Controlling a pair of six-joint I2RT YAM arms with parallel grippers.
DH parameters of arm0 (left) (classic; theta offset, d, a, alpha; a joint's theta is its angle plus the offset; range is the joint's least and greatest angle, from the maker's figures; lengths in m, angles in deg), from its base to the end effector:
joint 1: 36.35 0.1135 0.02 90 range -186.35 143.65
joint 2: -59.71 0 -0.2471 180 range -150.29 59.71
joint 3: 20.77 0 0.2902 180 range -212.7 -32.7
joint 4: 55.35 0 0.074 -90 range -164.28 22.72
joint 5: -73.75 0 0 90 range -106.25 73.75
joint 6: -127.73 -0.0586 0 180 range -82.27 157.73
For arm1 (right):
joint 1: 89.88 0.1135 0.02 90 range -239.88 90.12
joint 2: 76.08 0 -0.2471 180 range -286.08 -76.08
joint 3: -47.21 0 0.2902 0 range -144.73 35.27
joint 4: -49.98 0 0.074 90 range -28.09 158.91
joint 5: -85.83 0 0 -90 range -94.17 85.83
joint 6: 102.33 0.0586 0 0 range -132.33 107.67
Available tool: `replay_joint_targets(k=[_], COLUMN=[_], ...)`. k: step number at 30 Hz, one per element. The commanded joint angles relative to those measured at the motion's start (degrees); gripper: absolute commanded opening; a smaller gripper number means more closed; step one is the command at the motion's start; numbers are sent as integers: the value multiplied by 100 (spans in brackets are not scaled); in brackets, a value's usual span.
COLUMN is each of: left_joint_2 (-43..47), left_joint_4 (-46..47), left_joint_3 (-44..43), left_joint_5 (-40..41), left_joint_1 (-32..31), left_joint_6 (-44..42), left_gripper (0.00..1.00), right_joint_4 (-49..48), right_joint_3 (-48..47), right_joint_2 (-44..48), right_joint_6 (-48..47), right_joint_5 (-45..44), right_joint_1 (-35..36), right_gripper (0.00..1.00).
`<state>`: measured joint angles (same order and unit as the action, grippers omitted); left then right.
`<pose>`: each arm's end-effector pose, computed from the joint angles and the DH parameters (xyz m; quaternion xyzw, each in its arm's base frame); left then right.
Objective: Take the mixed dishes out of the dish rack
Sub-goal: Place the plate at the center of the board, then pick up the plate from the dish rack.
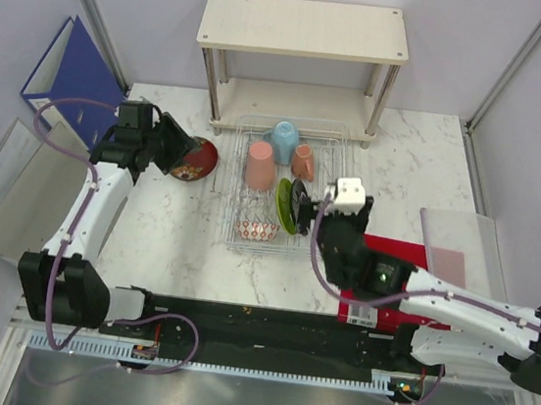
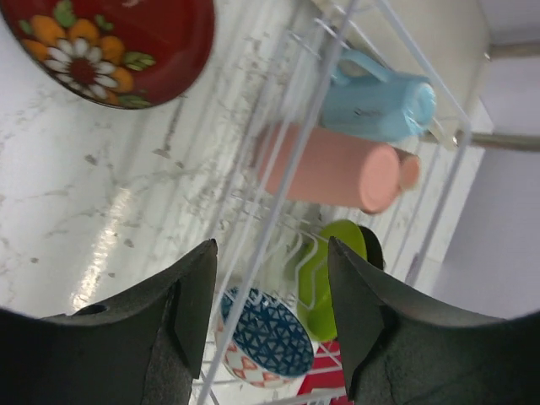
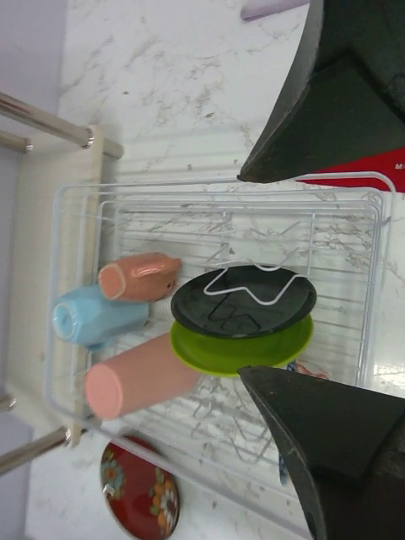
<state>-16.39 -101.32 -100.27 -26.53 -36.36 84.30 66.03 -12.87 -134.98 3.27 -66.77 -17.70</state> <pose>0.3473 -0.0105 0.2815 -0.3273 0.8519 -0.2337 0.3355 0.1352 0.2507 0.3051 -0.0421 0.7465 0.0644 0.6609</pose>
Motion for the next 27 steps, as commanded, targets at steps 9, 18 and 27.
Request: replay_joint_targets(k=[9, 18, 27], left_joint_2=[1817, 2160, 2169], left_joint_4=[-6, -15, 29], left_joint_3=[806, 1281, 1501], left_joint_5=[519, 519, 554], left_joint_1=[-1238, -1238, -1247], left_joint_6=[-806, -1044, -1106], left_gripper=[63, 63, 63], right_joint_4=[1486, 1082, 1021], right_joint_3=[-1645, -1628, -1786], right_joint_2=[-2258, -2592, -3242], right_joint_6=[603, 770, 708], right_joint_5=[3307, 3606, 3616], right_joint_1=[-1971, -1971, -1971], right_gripper=[56, 58, 55])
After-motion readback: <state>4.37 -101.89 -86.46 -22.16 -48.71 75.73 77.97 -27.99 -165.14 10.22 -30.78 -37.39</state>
